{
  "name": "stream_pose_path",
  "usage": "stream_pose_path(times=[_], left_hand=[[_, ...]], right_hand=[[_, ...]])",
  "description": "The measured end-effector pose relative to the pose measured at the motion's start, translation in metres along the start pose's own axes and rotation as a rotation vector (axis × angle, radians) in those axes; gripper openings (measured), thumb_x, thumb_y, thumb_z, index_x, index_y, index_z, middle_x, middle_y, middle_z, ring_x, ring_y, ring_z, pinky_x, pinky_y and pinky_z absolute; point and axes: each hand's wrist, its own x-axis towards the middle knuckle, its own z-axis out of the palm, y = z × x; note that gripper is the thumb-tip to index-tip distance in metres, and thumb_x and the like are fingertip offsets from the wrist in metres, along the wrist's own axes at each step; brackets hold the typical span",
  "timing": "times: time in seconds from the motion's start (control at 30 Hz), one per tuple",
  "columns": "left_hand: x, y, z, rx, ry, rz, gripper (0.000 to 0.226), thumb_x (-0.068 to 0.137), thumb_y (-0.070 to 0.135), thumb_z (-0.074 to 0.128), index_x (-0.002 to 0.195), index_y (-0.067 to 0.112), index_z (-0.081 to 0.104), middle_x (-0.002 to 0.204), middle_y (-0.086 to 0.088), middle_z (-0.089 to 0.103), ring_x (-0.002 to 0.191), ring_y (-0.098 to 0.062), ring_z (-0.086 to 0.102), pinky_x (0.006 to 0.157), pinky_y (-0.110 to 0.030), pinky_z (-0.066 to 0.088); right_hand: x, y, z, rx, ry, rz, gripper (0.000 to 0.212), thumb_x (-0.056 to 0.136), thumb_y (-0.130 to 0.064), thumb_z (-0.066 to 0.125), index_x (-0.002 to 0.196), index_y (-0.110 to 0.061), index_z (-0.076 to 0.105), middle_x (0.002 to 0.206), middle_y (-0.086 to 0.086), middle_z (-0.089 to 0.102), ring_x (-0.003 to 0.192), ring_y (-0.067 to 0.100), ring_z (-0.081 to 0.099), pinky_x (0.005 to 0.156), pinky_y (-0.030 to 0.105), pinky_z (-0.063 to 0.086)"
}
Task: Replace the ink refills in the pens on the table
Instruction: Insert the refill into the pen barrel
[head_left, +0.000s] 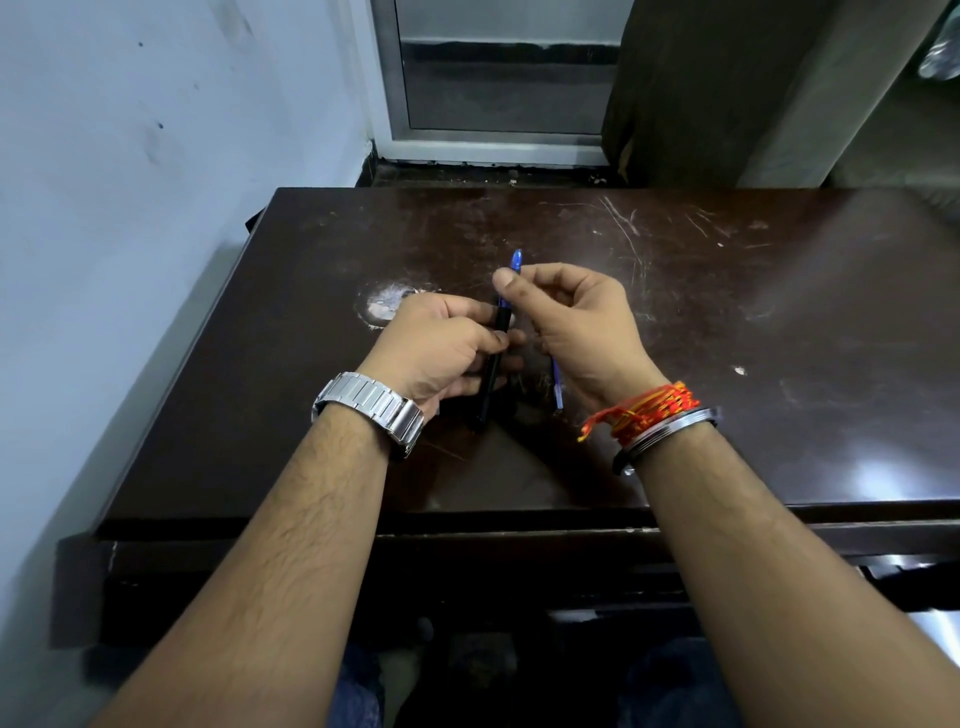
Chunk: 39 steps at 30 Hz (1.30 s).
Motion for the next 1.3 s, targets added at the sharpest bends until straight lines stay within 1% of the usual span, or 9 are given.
stream_pose_path(times=[0.07, 0.27, 0.37, 0.47, 0.67, 0.8, 0.97, 1.07, 1.3], left_hand=[[-0.0002, -0.0005, -0.0001, 0.005, -0.007, 0.003, 0.022, 0.091, -0.009, 0.053, 0.093, 0.006, 0.07, 0.081, -0.007, 0.073, 0.064, -0.017, 0.071, 0.068, -0.033, 0.06], [0.0018, -0.0033, -0.003, 0.017, -0.001, 0.001, 0.025, 0.09, -0.008, 0.054, 0.087, 0.01, 0.071, 0.076, -0.006, 0.075, 0.067, -0.02, 0.072, 0.071, -0.037, 0.06], [0.002, -0.0055, -0.004, 0.047, 0.044, 0.027, 0.018, 0.084, -0.006, 0.065, 0.086, 0.009, 0.072, 0.088, -0.016, 0.075, 0.073, -0.024, 0.072, 0.069, -0.037, 0.061], [0.0018, -0.0061, -0.0024, 0.046, 0.063, 0.05, 0.018, 0.078, -0.002, 0.073, 0.09, 0.011, 0.07, 0.089, -0.012, 0.074, 0.065, -0.015, 0.07, 0.055, -0.026, 0.055], [0.001, -0.004, -0.0005, -0.001, 0.07, 0.055, 0.024, 0.078, -0.002, 0.075, 0.101, 0.005, 0.068, 0.081, -0.009, 0.073, 0.058, -0.012, 0.069, 0.05, -0.023, 0.054], [0.002, -0.0055, -0.0016, 0.022, 0.081, 0.072, 0.019, 0.076, -0.001, 0.077, 0.09, 0.008, 0.068, 0.075, -0.007, 0.069, 0.058, -0.013, 0.061, 0.051, -0.023, 0.054], [0.0031, -0.0069, -0.002, 0.028, 0.104, 0.102, 0.023, 0.069, 0.001, 0.083, 0.081, 0.015, 0.067, 0.068, 0.003, 0.072, 0.059, -0.01, 0.069, 0.05, -0.024, 0.053], [0.0019, -0.007, -0.0011, 0.052, 0.121, 0.124, 0.025, 0.067, 0.003, 0.085, 0.081, 0.015, 0.068, 0.07, 0.002, 0.072, 0.061, -0.01, 0.07, 0.05, -0.024, 0.054], [0.0042, -0.0027, 0.0003, 0.022, 0.083, 0.08, 0.011, 0.08, 0.0, 0.071, 0.084, 0.011, 0.074, 0.074, -0.006, 0.075, 0.059, -0.012, 0.07, 0.05, -0.023, 0.053]], right_hand=[[-0.0001, 0.0023, -0.0005, -0.04, -0.002, -0.005, 0.008, 0.086, -0.016, 0.077, 0.088, -0.011, 0.071, 0.074, 0.007, 0.069, 0.057, 0.016, 0.062, 0.058, 0.037, 0.058], [0.0009, 0.0038, -0.002, -0.017, -0.088, -0.002, 0.011, 0.094, -0.008, 0.065, 0.089, -0.013, 0.073, 0.074, -0.002, 0.073, 0.053, 0.002, 0.063, 0.046, 0.015, 0.047], [0.0006, 0.0033, -0.0018, -0.037, -0.053, 0.004, 0.003, 0.087, -0.012, 0.075, 0.088, -0.009, 0.073, 0.077, 0.007, 0.073, 0.061, 0.015, 0.065, 0.051, 0.026, 0.055], [0.0003, 0.0042, -0.002, -0.044, 0.033, -0.011, 0.024, 0.075, -0.017, 0.086, 0.088, -0.004, 0.07, 0.078, 0.014, 0.069, 0.069, 0.023, 0.064, 0.061, 0.034, 0.058], [0.0024, 0.0022, 0.0006, -0.024, 0.068, 0.01, 0.013, 0.078, -0.016, 0.081, 0.089, -0.011, 0.074, 0.07, -0.003, 0.071, 0.059, 0.004, 0.062, 0.057, 0.023, 0.053], [-0.0013, 0.0005, 0.0004, -0.012, 0.056, -0.011, 0.02, 0.074, -0.007, 0.085, 0.089, -0.008, 0.071, 0.076, 0.008, 0.066, 0.071, 0.018, 0.063, 0.067, 0.031, 0.056], [-0.0009, 0.0001, 0.0023, 0.001, 0.038, -0.002, 0.012, 0.081, -0.01, 0.078, 0.092, -0.006, 0.075, 0.065, -0.004, 0.067, 0.055, 0.001, 0.058, 0.056, 0.02, 0.047], [-0.0013, 0.0001, 0.0021, 0.005, 0.037, -0.012, 0.012, 0.08, -0.008, 0.079, 0.091, -0.004, 0.075, 0.074, 0.004, 0.072, 0.069, 0.012, 0.065, 0.065, 0.028, 0.052], [-0.0005, -0.0004, 0.0003, 0.034, 0.037, -0.016, 0.007, 0.082, -0.006, 0.077, 0.087, -0.003, 0.075, 0.052, -0.01, 0.064, 0.043, -0.003, 0.054, 0.045, 0.012, 0.043]])
